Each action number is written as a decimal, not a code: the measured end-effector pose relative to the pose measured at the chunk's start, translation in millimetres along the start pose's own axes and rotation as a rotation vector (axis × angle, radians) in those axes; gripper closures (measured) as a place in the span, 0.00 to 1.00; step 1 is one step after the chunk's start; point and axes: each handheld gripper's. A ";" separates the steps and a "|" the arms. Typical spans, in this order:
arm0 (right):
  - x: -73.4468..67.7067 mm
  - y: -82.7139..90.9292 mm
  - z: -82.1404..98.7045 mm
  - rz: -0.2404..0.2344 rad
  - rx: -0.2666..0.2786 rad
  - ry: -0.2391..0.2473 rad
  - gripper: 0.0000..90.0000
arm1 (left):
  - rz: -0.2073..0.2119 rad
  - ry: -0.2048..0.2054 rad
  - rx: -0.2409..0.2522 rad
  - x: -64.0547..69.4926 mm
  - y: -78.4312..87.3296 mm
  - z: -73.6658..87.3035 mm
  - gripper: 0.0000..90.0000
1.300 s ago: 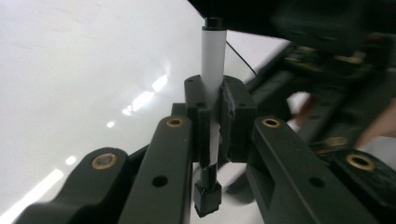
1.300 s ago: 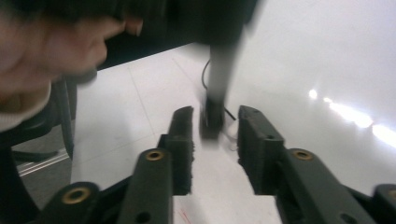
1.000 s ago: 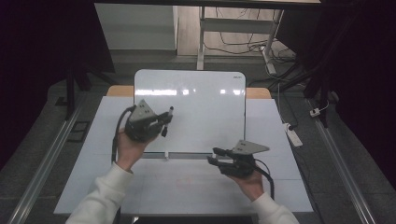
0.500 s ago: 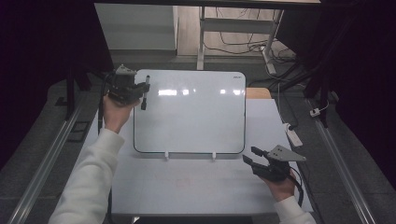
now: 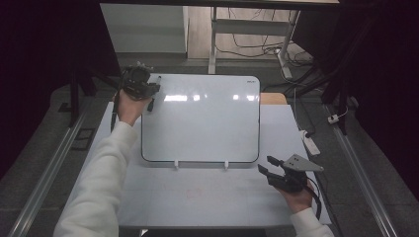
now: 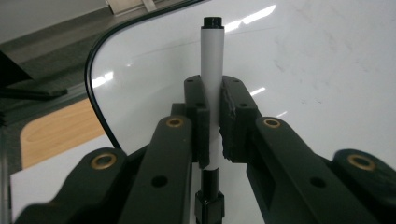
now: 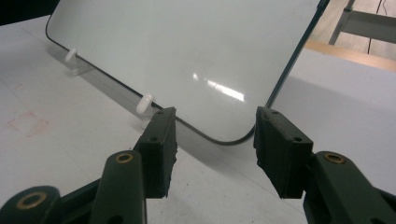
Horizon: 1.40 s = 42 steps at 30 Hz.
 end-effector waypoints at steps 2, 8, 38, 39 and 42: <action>0.7 -1.1 1.8 0.000 -0.005 -0.003 0.54 | -0.012 -0.014 0.003 1.4 -2.3 -0.6 0.90; 2.0 -2.5 4.2 -0.002 -0.011 -0.007 0.54 | -0.038 -0.053 0.001 5.8 -8.5 -0.5 0.90; 8.7 -3.5 8.6 -0.049 -0.006 0.064 0.51 | 0.095 -0.115 0.170 20.4 67.2 93.8 0.40; 9.6 -3.7 8.9 -0.055 -0.006 0.068 0.51 | 0.114 -0.104 0.172 20.7 70.6 104.6 0.39; 12.8 -4.1 9.8 -0.065 -0.008 0.065 0.50 | 0.167 -0.066 0.180 23.3 79.4 136.7 0.38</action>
Point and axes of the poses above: each handheld gripper's, and its own axes: y roughly backward along the jaws, z roughly out of its underside, x roughly to its right, and after that the axes turned 3 degrees about -z, right-handed
